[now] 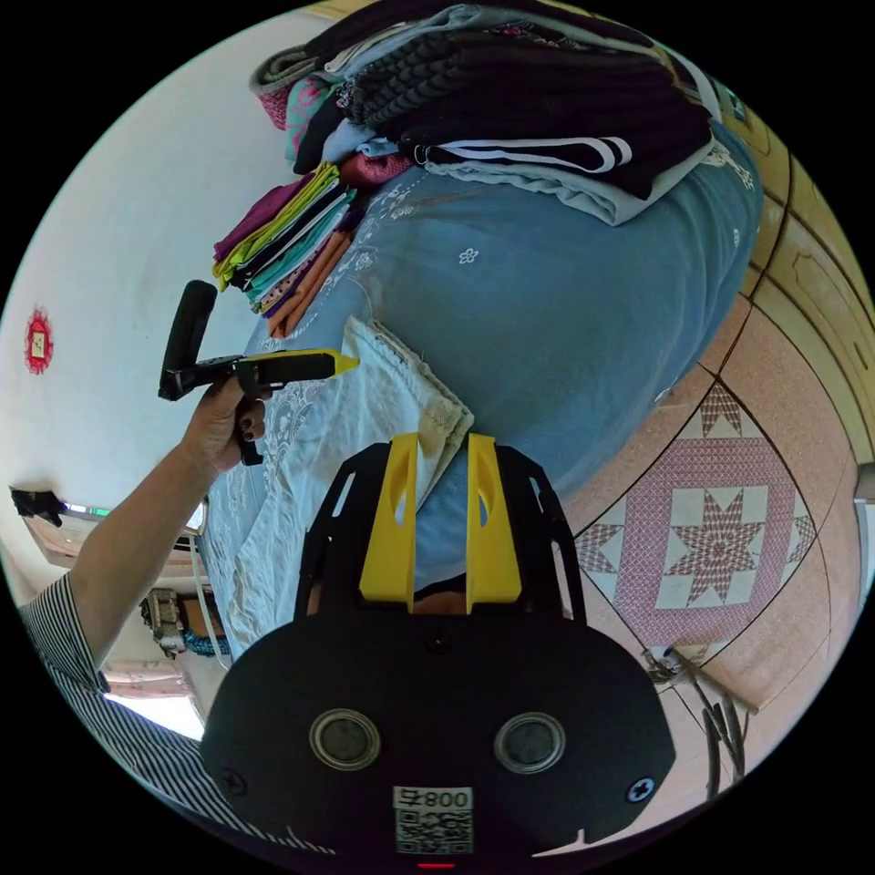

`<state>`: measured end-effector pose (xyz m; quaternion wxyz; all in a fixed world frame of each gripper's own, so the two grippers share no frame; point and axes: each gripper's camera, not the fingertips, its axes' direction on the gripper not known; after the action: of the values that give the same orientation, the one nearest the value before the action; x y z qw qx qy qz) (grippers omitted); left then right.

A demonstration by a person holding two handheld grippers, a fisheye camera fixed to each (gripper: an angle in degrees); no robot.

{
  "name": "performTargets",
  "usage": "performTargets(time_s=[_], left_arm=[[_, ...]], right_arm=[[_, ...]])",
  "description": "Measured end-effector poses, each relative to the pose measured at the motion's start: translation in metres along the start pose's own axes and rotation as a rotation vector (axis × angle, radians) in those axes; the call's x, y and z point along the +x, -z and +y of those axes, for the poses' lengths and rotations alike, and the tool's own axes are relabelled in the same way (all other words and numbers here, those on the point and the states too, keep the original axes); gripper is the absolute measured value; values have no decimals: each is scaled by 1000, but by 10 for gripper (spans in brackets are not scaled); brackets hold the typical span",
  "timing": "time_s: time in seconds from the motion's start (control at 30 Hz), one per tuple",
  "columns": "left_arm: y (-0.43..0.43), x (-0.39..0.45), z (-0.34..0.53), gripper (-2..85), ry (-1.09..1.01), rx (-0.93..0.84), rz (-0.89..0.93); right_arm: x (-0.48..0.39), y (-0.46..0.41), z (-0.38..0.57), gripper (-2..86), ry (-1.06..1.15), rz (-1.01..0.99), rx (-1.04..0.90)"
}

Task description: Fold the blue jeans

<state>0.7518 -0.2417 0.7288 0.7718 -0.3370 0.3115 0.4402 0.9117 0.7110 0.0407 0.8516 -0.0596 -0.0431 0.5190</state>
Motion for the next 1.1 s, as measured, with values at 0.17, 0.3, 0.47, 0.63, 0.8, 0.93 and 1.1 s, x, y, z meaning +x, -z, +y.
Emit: performTargets(time_s=[0.17, 0.3, 0.47, 0.63, 0.8, 0.93, 1.1], left_arm=[[-5, 9, -27, 94, -41, 19, -38], [-7, 16, -40, 85, -59, 22, -91], [-9, 19, -57, 42, -87, -12, -55], [2, 13, -55, 26, -57, 13, -14], [21, 15, -42, 18, -68, 49, -13], [45, 18, -23, 15, -82, 83, -27], [75, 21, 9, 13, -94, 124, -55]], right_arm=[[28, 17, -4, 82, -18, -24, 17], [50, 28, -6, 74, -57, -85, 18], [64, 31, -8, 50, -87, -156, -10], [84, 32, -4, 32, -133, -293, -5], [76, 46, 4, 26, -82, -296, 0], [57, 57, 14, 26, -52, -323, 27], [21, 69, 29, 25, 9, -347, 59]])
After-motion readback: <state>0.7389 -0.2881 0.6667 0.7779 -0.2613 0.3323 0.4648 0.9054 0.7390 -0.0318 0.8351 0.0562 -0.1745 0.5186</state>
